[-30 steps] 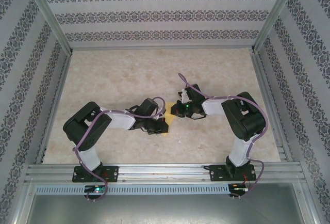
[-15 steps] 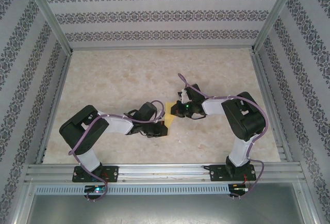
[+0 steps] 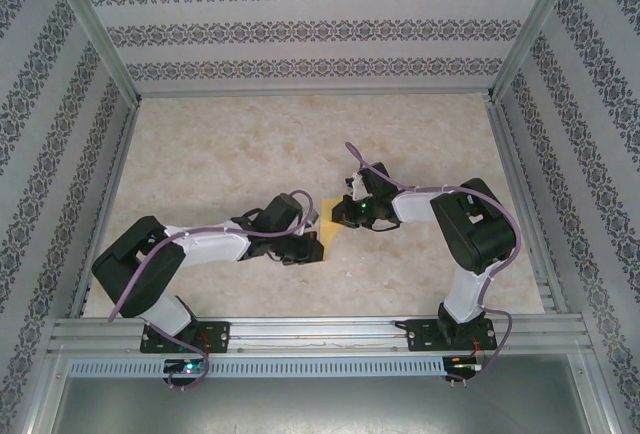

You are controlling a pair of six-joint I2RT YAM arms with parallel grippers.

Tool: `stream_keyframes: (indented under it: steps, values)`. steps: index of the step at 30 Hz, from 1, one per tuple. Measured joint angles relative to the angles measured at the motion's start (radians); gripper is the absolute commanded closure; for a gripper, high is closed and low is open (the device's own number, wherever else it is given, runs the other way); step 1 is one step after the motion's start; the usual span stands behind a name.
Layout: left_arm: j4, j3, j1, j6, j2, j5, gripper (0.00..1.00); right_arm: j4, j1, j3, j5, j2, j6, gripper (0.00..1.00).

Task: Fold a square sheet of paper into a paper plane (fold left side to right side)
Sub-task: Fold the wing for the fifth time at the center of the table.

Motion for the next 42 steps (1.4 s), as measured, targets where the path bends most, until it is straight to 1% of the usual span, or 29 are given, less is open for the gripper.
stream_keyframes:
  steps: [3, 6, 11, 16, 22, 30, 38, 42]
  values:
    - [-0.01, 0.05, 0.028, 0.022, 0.016, 0.003, 0.96, -0.004, 0.0, 0.0, 0.004, -0.002, 0.0, 1.0]
    - [-0.01, 0.097, 0.046, 0.042, 0.068, 0.003, 0.96, -0.005, 0.001, 0.0, 0.005, -0.003, 0.0, 1.0]
    - [-0.012, 0.15, 0.051, 0.068, 0.174, 0.003, 0.97, -0.005, 0.007, 0.0, 0.011, -0.005, 0.001, 1.0]
    - [-0.013, 0.154, 0.051, 0.072, 0.234, 0.002, 0.97, -0.004, 0.007, 0.0, 0.011, -0.006, 0.005, 1.0]
    - [-0.011, 0.148, 0.051, 0.082, 0.241, -0.008, 0.99, -0.024, 0.006, 0.0, 0.01, -0.018, 0.008, 1.0]
    - [0.041, 0.118, 0.051, 0.082, 0.237, -0.005, 0.99, -0.048, -0.007, 0.022, -0.007, -0.059, 0.008, 1.0]
    - [0.048, 0.114, 0.052, 0.082, 0.236, -0.004, 1.0, -0.039, -0.018, 0.035, -0.01, -0.043, 0.008, 1.0]
    - [0.048, 0.113, 0.052, 0.083, 0.236, -0.005, 1.0, -0.039, -0.048, 0.035, -0.01, -0.013, 0.007, 1.0]
